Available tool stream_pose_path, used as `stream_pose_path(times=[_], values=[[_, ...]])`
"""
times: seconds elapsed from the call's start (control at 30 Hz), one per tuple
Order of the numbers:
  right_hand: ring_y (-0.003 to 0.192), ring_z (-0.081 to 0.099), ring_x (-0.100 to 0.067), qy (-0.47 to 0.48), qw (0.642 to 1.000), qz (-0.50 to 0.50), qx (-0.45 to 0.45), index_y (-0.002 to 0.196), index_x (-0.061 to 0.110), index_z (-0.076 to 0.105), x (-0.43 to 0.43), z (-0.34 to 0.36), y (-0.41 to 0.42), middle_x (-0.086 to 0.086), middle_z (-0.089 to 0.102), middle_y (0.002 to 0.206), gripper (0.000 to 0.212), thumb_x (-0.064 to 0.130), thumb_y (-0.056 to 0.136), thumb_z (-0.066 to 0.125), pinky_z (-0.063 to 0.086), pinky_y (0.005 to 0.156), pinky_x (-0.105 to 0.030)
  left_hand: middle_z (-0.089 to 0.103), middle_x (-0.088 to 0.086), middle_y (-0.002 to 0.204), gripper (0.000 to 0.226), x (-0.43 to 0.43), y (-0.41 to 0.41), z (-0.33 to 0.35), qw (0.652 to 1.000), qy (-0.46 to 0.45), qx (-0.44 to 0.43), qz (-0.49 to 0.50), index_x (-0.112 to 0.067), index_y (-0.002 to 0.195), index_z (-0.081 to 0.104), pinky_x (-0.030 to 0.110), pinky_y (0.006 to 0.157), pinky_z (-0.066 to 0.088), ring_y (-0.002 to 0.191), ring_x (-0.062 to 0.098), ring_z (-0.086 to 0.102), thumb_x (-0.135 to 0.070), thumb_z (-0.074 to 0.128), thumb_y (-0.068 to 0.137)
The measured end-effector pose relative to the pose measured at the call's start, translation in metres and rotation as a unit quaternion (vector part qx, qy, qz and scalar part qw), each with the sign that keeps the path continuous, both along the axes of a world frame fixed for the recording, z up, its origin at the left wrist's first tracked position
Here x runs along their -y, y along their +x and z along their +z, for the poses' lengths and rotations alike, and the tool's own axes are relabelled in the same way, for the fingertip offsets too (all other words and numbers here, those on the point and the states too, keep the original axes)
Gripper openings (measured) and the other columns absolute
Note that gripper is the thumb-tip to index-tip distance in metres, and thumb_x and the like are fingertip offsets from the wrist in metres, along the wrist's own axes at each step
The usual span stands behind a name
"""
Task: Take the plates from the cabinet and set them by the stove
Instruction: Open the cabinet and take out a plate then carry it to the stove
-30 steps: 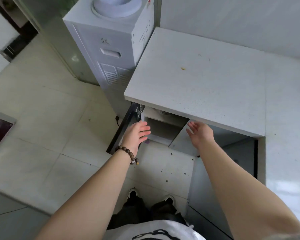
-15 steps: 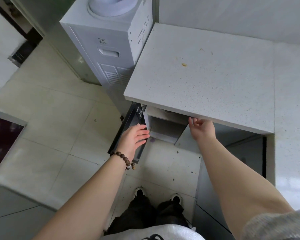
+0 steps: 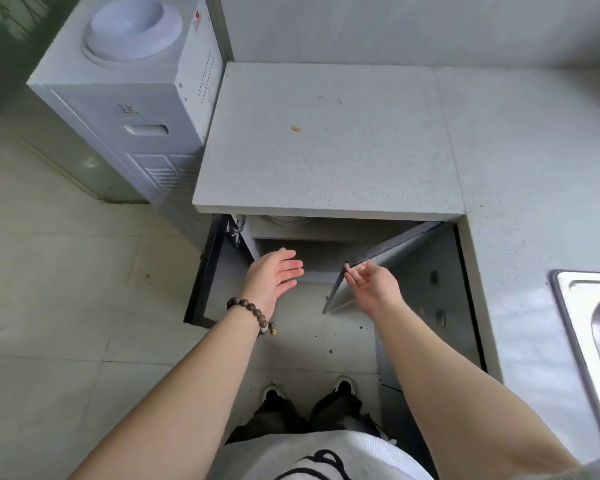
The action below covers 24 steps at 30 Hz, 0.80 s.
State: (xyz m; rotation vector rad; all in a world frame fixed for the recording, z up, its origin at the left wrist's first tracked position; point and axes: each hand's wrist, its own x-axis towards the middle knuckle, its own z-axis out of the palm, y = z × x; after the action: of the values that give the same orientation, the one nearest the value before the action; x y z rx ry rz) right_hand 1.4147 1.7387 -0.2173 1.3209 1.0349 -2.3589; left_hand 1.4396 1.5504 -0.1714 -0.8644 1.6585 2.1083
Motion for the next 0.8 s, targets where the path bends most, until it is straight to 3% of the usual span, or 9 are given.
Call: stream_pose_path(times=[0.13,0.23,0.37,0.47,0.53,0.67,0.8], values=[[0.092,0.067,-0.028,0.046,0.998,-0.008,0.041,0.102,-0.004,0.055,-0.011,0.001,0.018,-0.016,0.056,0.083,0.034,-0.012,0.084,0.027,0.052,0.095,-0.035,0.07,0.013,0.107,0.03,-0.022,-0.004,0.004,0.999,0.012,0.003,-0.044,-0.009,0.111,0.064,0.038,0.092,0.052,0.1,0.025,0.068,-0.028,0.044,0.101],[0.076,0.067,-0.025,0.075,0.995,-0.021,0.061,0.122,-0.016,0.05,-0.024,-0.001,0.034,-0.015,0.057,0.085,0.044,-0.012,0.083,0.031,0.052,0.095,-0.035,0.07,0.013,0.107,0.029,-0.035,-0.002,0.005,0.997,0.018,0.008,-0.068,-0.009,0.111,0.064,0.037,0.091,0.052,0.099,0.025,0.068,-0.028,0.045,0.1],[0.088,0.066,-0.028,0.097,0.991,-0.031,0.083,0.117,-0.01,0.057,-0.047,-0.003,0.057,-0.021,0.061,0.117,0.042,-0.012,0.083,0.032,0.052,0.093,-0.033,0.07,0.013,0.106,0.027,-0.05,0.001,0.004,0.995,0.021,0.015,-0.097,-0.009,0.108,0.064,0.038,0.091,0.052,0.098,0.025,0.068,-0.026,0.046,0.1],[0.087,0.063,-0.025,0.098,0.99,-0.055,0.083,0.105,-0.003,0.065,-0.065,0.001,0.075,-0.015,0.067,0.106,0.04,-0.012,0.084,0.032,0.05,0.094,-0.031,0.07,0.013,0.104,0.027,-0.065,0.002,0.003,0.992,0.024,0.021,-0.119,-0.007,0.109,0.064,0.038,0.092,0.052,0.097,0.025,0.068,-0.025,0.046,0.1],[0.096,0.062,-0.027,0.096,0.989,-0.076,0.082,0.094,-0.002,0.065,-0.076,0.005,0.084,-0.017,0.065,0.111,0.036,-0.013,0.085,0.032,0.049,0.096,-0.031,0.07,0.012,0.101,0.026,-0.074,0.004,0.003,0.991,0.027,0.023,-0.131,-0.007,0.109,0.064,0.038,0.091,0.052,0.095,0.024,0.068,-0.024,0.047,0.099],[0.116,0.06,-0.027,0.105,0.984,-0.111,0.095,0.117,-0.006,0.062,-0.096,0.006,0.095,-0.018,0.063,0.121,0.039,-0.01,0.091,0.034,0.046,0.104,-0.03,0.07,0.012,0.103,0.024,-0.09,0.006,0.003,0.986,0.024,0.022,-0.164,-0.009,0.105,0.064,0.037,0.089,0.053,0.095,0.024,0.068,-0.024,0.047,0.1],[0.129,0.051,-0.035,0.157,0.975,-0.132,0.087,0.134,-0.011,0.045,-0.109,0.009,0.107,-0.027,0.048,0.141,0.039,-0.006,0.096,0.038,0.049,0.099,-0.031,0.07,0.014,0.106,0.026,-0.101,0.006,0.002,0.982,0.021,0.017,-0.187,-0.008,0.107,0.064,0.039,0.09,0.053,0.098,0.026,0.068,-0.025,0.047,0.099]])
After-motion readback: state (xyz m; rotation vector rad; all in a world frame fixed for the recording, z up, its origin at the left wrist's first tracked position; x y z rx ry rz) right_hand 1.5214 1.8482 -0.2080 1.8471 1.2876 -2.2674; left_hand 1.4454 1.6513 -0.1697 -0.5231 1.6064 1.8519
